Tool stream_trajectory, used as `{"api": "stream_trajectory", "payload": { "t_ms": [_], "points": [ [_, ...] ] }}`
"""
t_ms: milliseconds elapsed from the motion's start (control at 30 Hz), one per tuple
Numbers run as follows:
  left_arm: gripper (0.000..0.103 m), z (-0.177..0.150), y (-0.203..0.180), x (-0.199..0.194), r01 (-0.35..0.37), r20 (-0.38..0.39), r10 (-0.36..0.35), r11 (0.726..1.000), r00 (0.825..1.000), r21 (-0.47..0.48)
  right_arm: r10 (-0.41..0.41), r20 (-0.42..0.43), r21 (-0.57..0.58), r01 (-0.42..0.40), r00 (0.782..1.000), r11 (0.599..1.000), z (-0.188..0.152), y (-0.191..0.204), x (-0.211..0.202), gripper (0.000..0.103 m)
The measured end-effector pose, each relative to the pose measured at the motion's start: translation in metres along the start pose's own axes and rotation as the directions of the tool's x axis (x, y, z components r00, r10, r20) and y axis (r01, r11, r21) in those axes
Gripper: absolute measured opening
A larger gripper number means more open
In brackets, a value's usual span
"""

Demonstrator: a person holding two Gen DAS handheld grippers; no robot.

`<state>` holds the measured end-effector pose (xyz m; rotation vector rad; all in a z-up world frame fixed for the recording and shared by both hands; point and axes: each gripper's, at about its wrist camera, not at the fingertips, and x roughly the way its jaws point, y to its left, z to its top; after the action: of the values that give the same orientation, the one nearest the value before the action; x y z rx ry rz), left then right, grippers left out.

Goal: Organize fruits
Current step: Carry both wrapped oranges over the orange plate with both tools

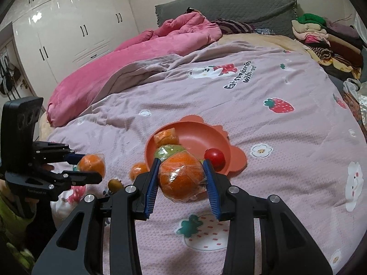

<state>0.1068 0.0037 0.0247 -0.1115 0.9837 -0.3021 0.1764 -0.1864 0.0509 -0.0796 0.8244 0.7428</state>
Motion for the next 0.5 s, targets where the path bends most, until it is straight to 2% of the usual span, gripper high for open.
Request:
{"api": "stream_trajectory", "payload": {
  "t_ms": [500],
  "points": [
    [0.034, 0.053, -0.004, 0.034, -0.017, -0.024, 0.018, 0.999, 1.000, 0.037, -0.013, -0.004, 0.004, 0.013, 1.000, 1.000, 0.020, -0.021, 0.021, 0.036]
  ]
}}
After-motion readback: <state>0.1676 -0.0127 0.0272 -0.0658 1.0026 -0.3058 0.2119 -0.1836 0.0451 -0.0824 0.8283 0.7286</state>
